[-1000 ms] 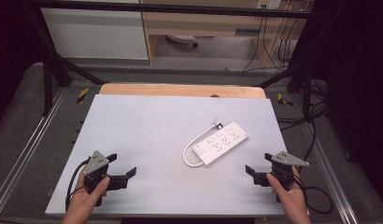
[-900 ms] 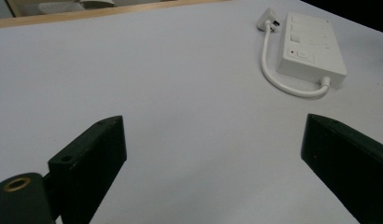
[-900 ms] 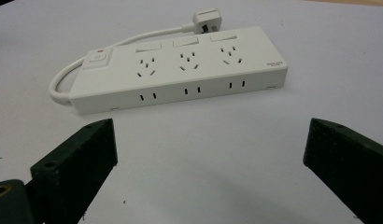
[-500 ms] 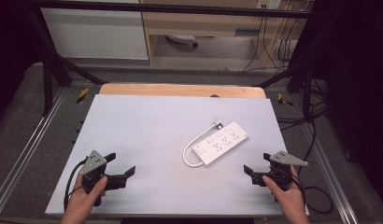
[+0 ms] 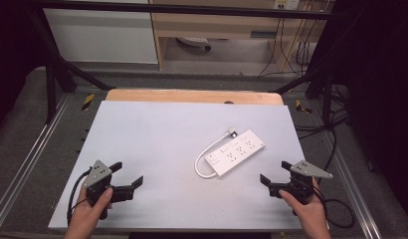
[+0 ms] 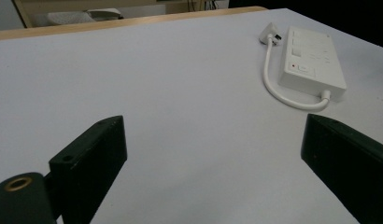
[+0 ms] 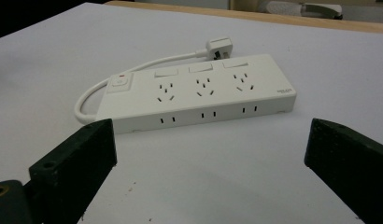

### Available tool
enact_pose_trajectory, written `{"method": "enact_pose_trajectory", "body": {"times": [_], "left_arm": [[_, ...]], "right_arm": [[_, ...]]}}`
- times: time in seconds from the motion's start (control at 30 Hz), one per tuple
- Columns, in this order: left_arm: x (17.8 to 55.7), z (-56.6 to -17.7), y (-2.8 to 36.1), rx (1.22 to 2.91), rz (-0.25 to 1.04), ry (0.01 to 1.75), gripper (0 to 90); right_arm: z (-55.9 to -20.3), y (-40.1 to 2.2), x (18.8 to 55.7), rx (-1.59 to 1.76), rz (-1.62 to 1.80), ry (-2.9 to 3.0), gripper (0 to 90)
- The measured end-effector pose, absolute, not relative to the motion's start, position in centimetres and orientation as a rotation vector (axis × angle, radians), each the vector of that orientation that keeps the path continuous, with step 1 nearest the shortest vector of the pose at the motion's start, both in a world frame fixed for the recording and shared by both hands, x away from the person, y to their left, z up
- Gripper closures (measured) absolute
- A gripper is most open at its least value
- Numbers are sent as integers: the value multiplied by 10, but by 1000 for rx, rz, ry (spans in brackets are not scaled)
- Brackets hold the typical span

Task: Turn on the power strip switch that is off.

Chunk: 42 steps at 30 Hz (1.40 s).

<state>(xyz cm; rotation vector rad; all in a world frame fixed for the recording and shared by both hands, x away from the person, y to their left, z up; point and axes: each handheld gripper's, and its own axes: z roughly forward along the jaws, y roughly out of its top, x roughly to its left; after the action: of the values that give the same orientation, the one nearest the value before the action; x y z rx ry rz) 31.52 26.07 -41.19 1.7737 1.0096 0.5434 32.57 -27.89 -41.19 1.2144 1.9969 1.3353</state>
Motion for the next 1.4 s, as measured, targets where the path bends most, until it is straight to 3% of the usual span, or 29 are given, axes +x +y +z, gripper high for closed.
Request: {"method": "enact_pose_trajectory", "body": {"times": [0.33, 0.97, 1.4], "left_arm": [[317, -413, 263, 1780, 544, 1014, 70], [319, -415, 267, 1777, 525, 1027, 70], [318, -415, 267, 1782, 528, 1023, 70]], "right_arm": [[-397, -268, 323, 1187, 1381, 1995, 41], [-362, -235, 353, 1075, 1366, 2073, 84], [-355, -227, 373, 1101, 1367, 2059, 43]]}}
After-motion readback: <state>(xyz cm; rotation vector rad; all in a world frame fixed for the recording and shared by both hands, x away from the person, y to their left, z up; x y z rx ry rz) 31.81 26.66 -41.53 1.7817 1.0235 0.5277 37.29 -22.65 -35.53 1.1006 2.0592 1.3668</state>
